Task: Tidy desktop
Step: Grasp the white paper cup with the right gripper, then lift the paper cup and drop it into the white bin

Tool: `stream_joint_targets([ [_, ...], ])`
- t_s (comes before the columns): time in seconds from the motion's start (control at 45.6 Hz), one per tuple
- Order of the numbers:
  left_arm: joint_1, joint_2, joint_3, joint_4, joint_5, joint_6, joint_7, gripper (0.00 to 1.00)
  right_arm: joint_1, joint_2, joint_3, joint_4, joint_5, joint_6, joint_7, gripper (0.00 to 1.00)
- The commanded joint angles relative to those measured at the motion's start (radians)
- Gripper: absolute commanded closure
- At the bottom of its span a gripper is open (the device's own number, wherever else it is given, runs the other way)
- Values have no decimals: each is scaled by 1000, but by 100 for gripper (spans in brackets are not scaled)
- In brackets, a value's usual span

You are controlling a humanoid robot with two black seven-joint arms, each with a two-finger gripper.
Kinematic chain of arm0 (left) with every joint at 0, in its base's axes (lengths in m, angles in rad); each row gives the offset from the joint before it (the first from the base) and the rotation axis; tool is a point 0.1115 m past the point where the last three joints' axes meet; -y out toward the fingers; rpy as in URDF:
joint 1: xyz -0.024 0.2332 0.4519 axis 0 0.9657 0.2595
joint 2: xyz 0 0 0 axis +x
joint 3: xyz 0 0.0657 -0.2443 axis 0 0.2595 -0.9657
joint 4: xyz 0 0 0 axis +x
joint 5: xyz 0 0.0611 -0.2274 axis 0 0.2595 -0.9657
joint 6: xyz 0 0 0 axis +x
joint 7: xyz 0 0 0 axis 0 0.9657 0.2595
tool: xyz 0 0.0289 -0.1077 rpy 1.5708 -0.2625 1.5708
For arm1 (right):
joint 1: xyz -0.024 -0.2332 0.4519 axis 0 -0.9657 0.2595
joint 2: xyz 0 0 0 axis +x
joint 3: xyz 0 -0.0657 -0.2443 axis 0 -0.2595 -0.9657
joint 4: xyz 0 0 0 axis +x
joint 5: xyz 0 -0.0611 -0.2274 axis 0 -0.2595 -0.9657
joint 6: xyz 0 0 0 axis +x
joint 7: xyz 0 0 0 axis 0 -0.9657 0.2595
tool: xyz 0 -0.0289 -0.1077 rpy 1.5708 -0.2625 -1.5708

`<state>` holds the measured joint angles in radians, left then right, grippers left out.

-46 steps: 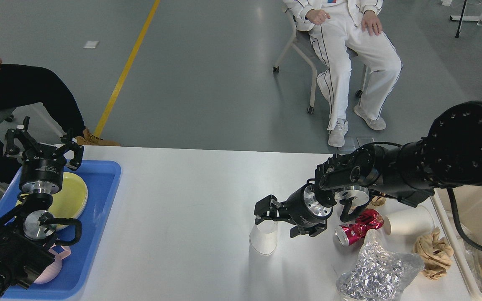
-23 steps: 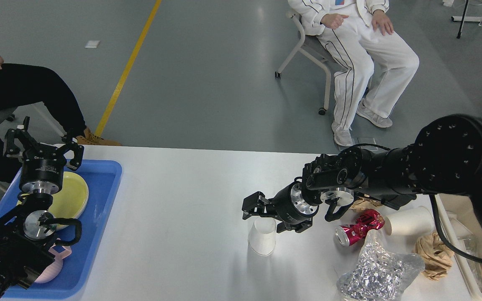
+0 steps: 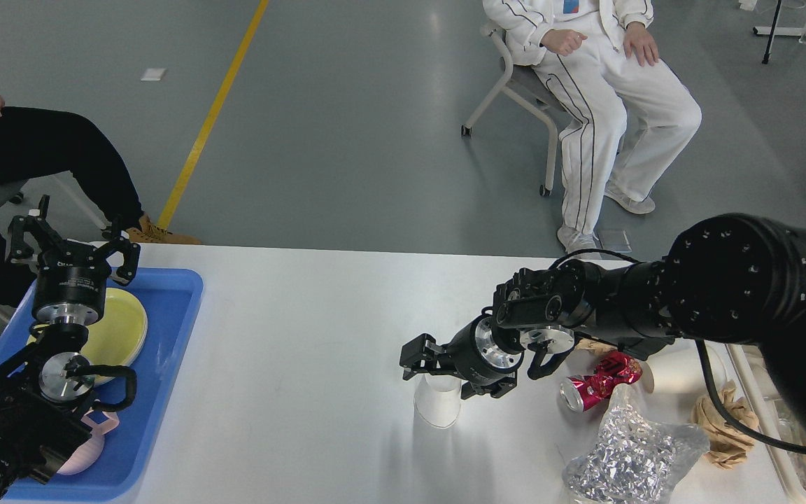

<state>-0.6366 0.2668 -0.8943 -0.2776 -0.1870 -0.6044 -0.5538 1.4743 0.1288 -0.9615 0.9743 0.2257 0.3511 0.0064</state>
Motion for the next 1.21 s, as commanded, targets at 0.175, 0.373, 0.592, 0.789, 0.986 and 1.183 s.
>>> stream_joint_targets([
  [0.175, 0, 0, 0, 0, 0, 0, 0, 4, -5, 3, 9, 4, 32, -15, -8, 29],
  [0.373, 0, -1, 0, 0, 0, 0, 0, 4, -6, 8, 7, 3, 32, -41, -9, 52],
  [0.592, 0, 0, 0, 0, 0, 0, 0, 4, -2, 14, 7, 3, 31, -50, -14, 66],
  [0.789, 0, 0, 0, 0, 0, 0, 0, 4, 60, -23, 38, 46, 31, -28, -14, 65],
  [0.986, 0, 0, 0, 0, 0, 0, 0, 4, 224, -149, 69, 133, 31, 46, -14, 64],
  [1.183, 0, 0, 0, 0, 1, 0, 0, 4, 424, -314, 92, 156, 31, 156, -14, 63],
])
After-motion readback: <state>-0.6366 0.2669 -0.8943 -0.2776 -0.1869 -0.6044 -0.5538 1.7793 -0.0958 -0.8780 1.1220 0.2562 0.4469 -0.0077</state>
